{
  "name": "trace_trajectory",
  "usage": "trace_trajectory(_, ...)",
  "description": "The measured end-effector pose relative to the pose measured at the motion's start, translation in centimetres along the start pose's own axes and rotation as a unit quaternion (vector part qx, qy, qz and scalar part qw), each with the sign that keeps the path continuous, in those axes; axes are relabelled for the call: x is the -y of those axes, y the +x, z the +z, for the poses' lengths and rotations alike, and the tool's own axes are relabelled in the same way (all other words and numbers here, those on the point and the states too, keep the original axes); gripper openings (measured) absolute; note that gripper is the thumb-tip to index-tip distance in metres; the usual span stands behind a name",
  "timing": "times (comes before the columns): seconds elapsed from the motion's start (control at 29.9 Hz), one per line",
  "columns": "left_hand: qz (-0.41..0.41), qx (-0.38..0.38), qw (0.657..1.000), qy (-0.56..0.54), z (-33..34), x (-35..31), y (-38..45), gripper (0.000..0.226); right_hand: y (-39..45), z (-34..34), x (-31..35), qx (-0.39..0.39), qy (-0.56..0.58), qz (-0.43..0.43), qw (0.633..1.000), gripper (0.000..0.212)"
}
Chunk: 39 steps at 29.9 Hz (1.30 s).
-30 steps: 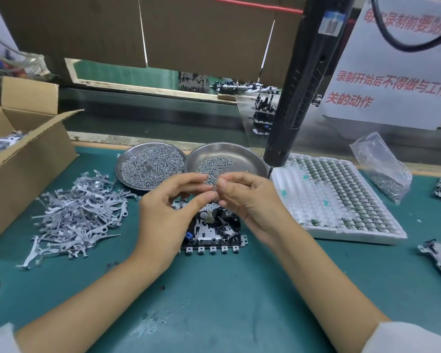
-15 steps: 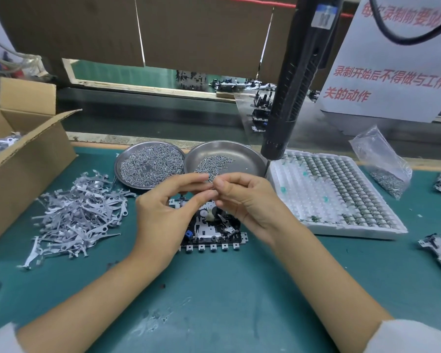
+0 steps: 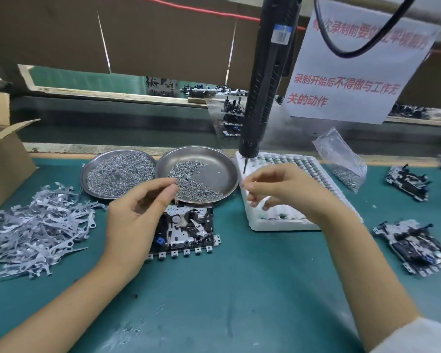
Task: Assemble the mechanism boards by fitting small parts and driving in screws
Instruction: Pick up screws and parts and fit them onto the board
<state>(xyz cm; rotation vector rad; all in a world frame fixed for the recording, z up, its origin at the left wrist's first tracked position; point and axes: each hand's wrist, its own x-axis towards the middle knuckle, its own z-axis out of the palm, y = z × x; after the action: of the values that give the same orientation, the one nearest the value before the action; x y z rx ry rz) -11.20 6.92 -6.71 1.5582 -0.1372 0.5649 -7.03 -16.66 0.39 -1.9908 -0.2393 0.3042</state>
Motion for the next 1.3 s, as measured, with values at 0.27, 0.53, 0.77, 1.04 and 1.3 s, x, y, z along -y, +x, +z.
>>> trace_trajectory(0.27, -0.014, -0.030, 0.999, 0.038, 0.0, 0.8, 0.2, 0.011, -1.9, -7.7, -5.3, -0.142, -0.360, 0.037, 0.921, 0.026)
trace_trajectory(0.53, -0.040, -0.032, 0.998, 0.042, -0.2, 1.1, 0.3, 0.015, -0.5, -7.1, -6.4, -0.144, -0.503, 0.008, 0.852, 0.040)
trace_trajectory(0.77, -0.050, -0.021, 0.998, 0.029, 0.1, 1.0, 0.1, 0.017, -1.1, -7.0, -4.4, -0.152, -0.484, 0.014, 0.862, 0.020)
trace_trajectory(1.04, -0.042, 0.003, 0.999, 0.019, 0.5, 0.7, -0.1, 0.022, -2.4, 2.0, 0.8, 0.001, -0.015, -0.072, 0.997, 0.015)
trace_trajectory(1.3, -0.023, 0.031, 0.999, 0.015, 0.3, 0.9, -0.1, 0.023, 1.2, 8.6, -0.4, -0.031, 0.203, -0.076, 0.976, 0.017)
